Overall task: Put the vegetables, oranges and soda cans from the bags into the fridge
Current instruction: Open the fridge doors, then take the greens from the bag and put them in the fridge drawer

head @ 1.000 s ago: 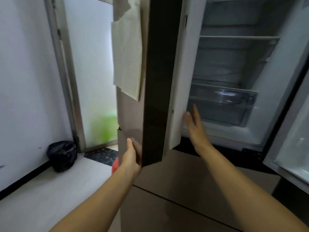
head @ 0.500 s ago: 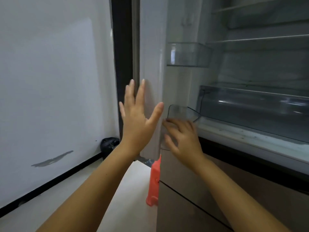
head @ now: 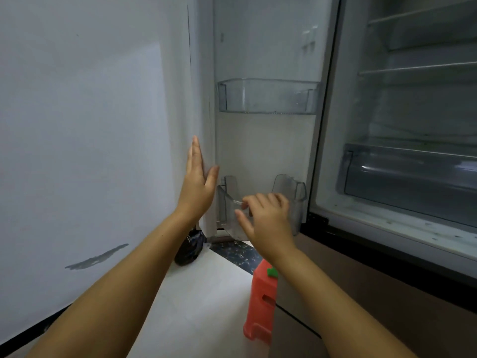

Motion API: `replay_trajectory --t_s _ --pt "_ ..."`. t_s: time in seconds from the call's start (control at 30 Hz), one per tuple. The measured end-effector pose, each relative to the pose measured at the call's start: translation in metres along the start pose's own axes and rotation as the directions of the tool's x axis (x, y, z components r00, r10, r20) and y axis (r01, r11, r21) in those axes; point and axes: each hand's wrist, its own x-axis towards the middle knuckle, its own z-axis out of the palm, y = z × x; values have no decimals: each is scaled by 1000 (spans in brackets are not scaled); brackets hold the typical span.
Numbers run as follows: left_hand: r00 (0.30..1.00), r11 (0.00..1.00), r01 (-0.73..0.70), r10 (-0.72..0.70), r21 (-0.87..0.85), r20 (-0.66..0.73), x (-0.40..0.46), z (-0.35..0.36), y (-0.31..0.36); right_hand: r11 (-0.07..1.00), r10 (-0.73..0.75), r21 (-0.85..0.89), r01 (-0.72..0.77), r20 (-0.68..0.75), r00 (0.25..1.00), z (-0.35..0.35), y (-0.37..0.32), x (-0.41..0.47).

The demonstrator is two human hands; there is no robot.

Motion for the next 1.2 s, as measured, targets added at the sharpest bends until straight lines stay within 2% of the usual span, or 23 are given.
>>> replay_trajectory --t_s 0.3,0.47,0.6,0.77,0.83,1.0,1.13,1.2 --pt "1000 1000 1 -1 -20 5 16 2 -24 981 -59 -187 44 -75 995 27 -9 10" --pt "990 991 128 -130 25 51 20 -3 -20 975 -59 -210 78 97 994 30 -11 17" --pt "949 954 290 -297 70 109 -18 -16 -19 988 -42 -122 92 359 933 18 -15 23" --pt "915 926 355 -372 128 154 -106 -54 -3 991 -33 -105 88 442 896 2 -20 20" --pt "901 904 387 -412 181 134 -134 -80 -1 993 -93 -32 116 408 908 -4 -34 6" --pt "840 809 522 -542 269 1 -195 -162 -17 943 -330 177 282 391 859 2 -122 -60" --pt "771 703 614 -632 358 -82 -258 -230 -39 921 -378 311 237 560 737 18 -199 -108" --pt "722 650 672 -682 355 -117 -293 -270 -50 900 -424 363 242 595 683 28 -239 -128"
